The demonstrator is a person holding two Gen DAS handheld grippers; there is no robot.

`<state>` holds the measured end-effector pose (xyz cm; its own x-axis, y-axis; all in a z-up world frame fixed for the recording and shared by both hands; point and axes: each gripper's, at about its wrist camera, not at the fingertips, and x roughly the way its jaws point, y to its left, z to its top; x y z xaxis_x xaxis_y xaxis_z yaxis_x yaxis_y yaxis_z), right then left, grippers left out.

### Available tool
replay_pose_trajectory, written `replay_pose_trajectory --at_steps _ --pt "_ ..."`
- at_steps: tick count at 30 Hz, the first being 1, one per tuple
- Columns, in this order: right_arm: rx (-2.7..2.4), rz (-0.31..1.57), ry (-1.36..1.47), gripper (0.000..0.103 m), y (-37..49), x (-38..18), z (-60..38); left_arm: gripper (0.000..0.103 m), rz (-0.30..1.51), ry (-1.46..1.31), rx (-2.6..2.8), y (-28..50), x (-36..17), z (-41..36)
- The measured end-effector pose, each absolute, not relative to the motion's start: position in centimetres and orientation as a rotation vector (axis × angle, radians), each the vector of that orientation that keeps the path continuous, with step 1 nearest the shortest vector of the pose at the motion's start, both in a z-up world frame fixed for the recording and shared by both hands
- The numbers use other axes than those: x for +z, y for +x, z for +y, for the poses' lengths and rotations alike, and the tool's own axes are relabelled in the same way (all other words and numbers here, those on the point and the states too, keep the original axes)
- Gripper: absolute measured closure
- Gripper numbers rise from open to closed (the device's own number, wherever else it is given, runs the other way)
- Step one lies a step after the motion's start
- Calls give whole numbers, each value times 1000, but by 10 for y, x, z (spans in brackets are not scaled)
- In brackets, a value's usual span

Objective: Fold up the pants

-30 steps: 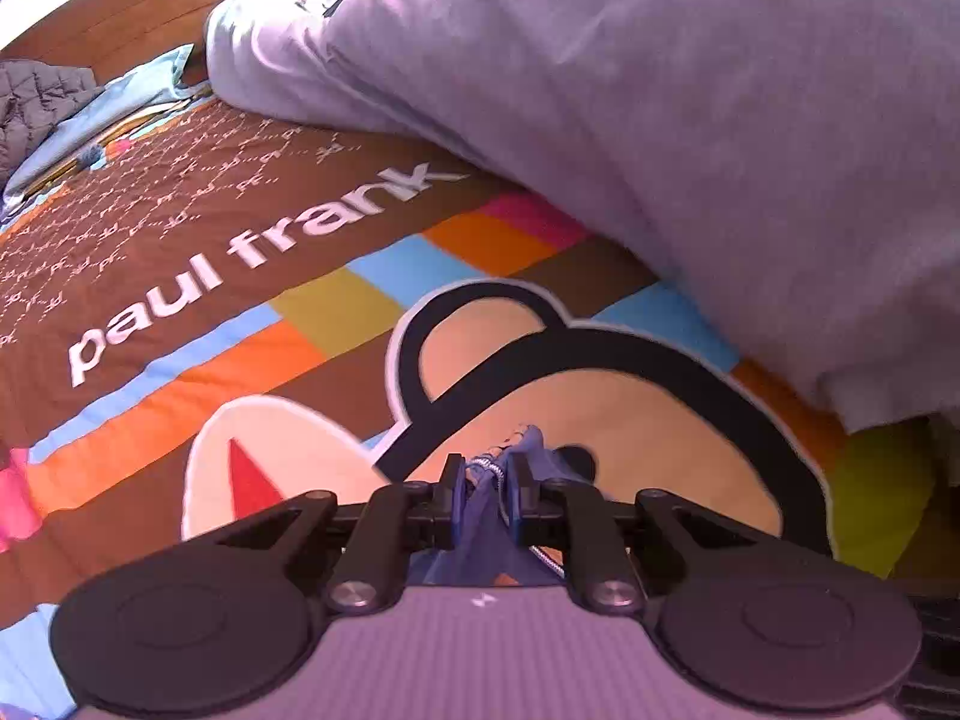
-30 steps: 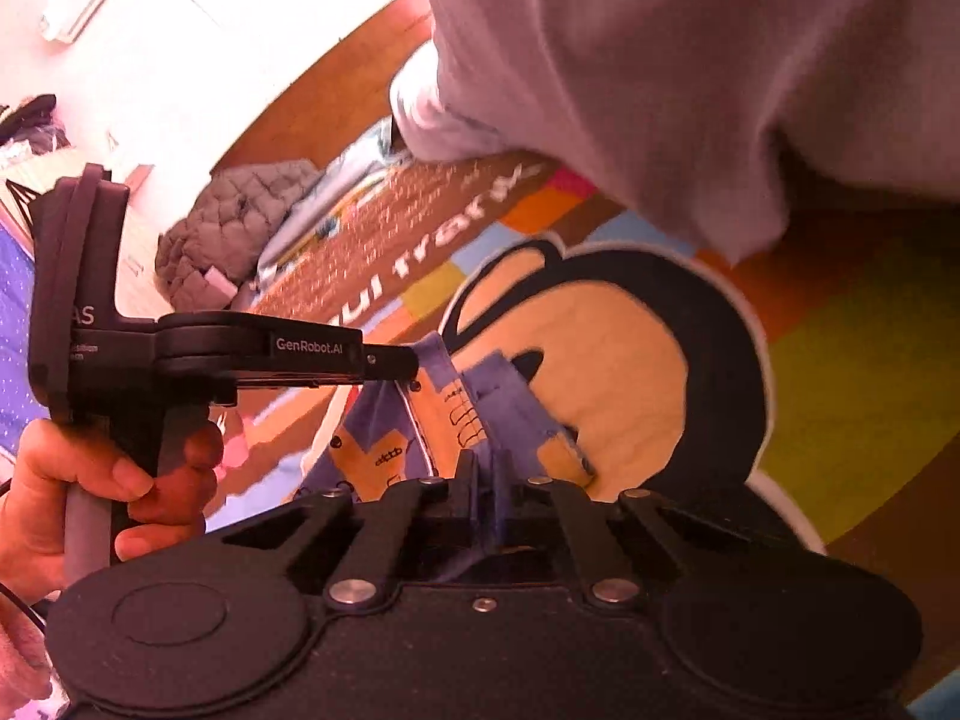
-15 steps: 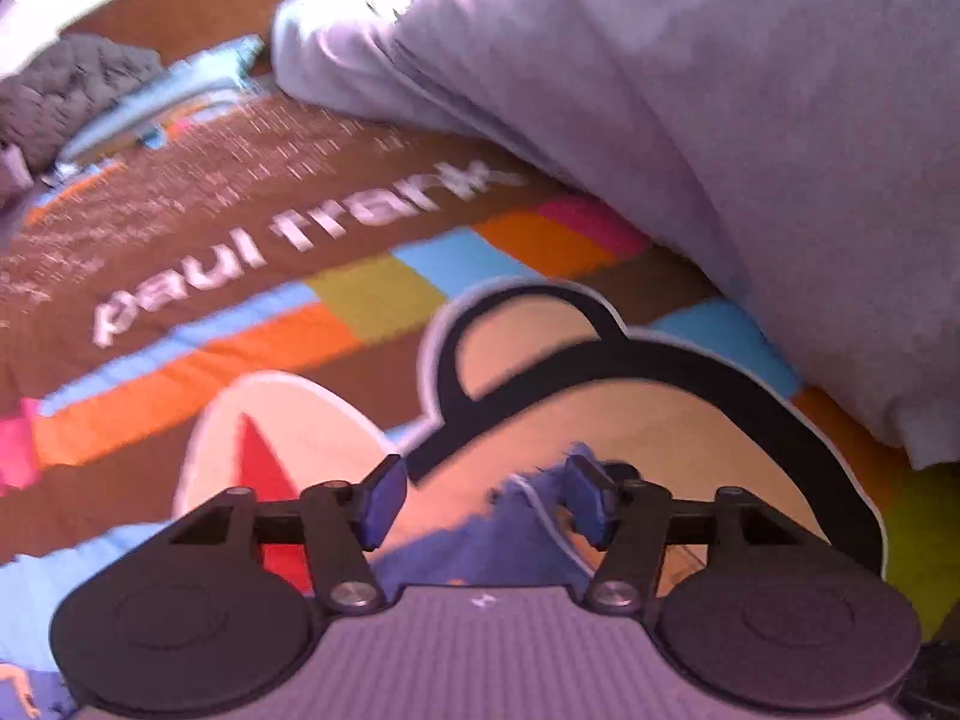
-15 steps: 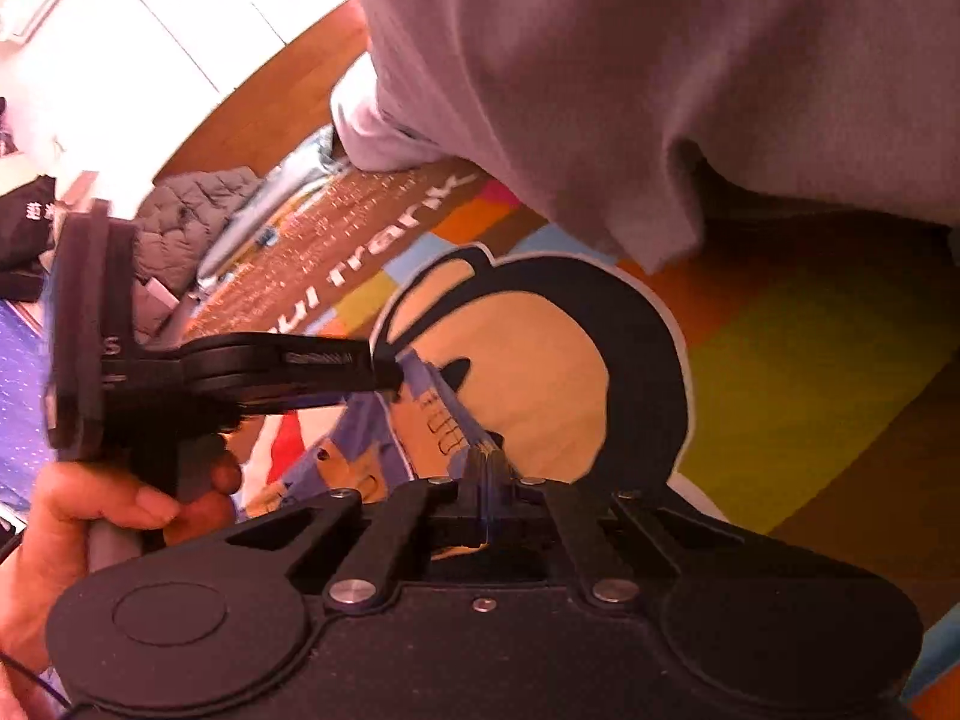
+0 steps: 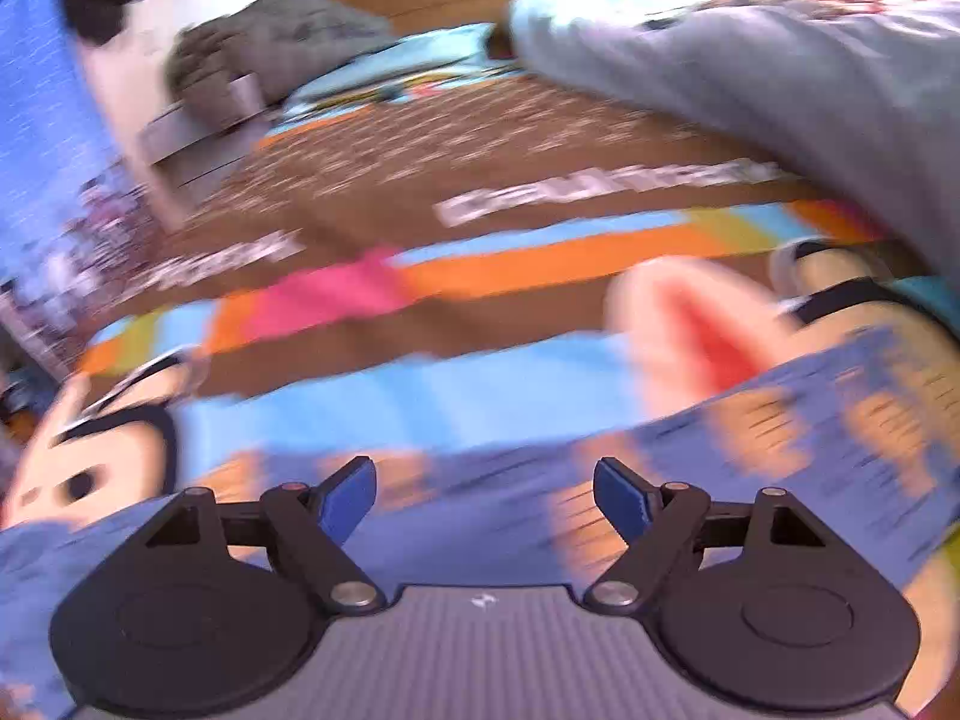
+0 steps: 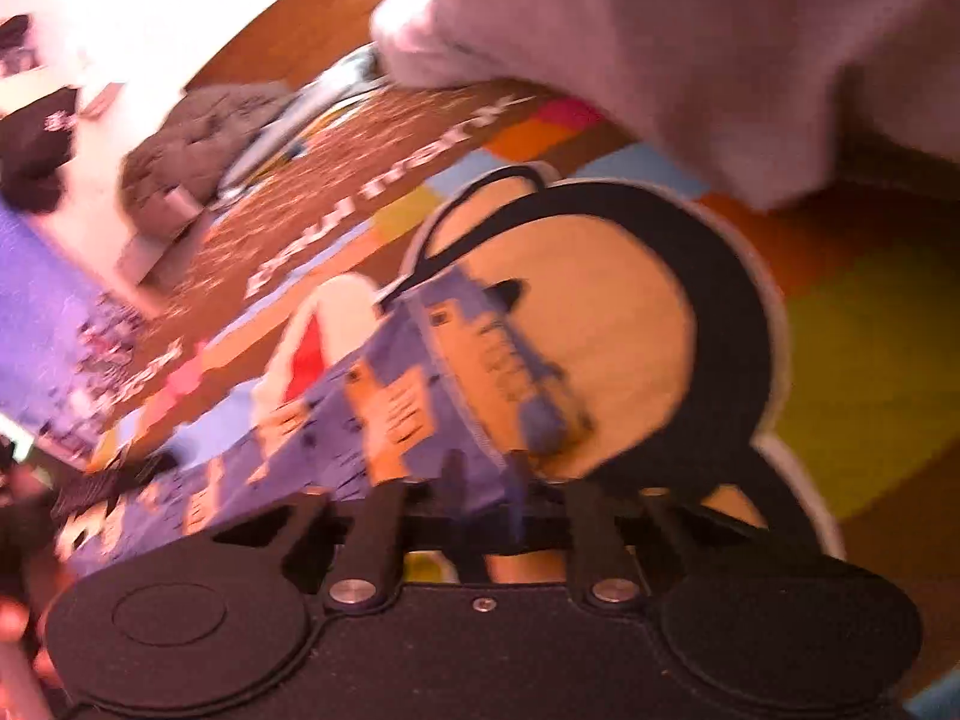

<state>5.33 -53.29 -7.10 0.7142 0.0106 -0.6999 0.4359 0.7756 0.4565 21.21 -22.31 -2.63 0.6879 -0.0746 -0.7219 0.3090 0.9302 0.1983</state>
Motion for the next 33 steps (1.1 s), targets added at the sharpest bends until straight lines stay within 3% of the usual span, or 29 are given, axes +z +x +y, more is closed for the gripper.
replay_pose_trajectory --at_steps 2,4,6,11,15,20,26,29,30,31,33 --pt "-338 743 589 63 51 -66 -528 14 779 316 -141 214 -18 -179" --pt "-340 715 544 46 48 -60 -520 2 781 291 -88 217 -9 -140" --pt "-337 691 444 43 49 -50 -503 1 787 271 -15 222 0 -104" --pt "-224 650 103 17 62 -32 -432 1 816 234 45 229 14 -48" --pt "-125 664 -172 14 71 -38 -368 1 826 208 -34 248 15 -44" --pt "-143 685 -360 21 77 -49 -337 17 866 272 -177 283 -12 -64" --pt "-98 694 -141 25 99 -50 -381 41 952 354 -289 325 -49 -90" --pt "-87 745 -41 28 109 -62 -404 68 998 332 -359 335 -50 -93" --pt "-96 769 -7 28 110 -66 -410 85 1016 341 -386 335 -48 -96" --pt "-99 785 30 28 112 -69 -416 93 1025 358 -404 335 -48 -100" --pt "-98 788 84 28 111 -72 -423 96 1009 443 -380 329 -48 -113"
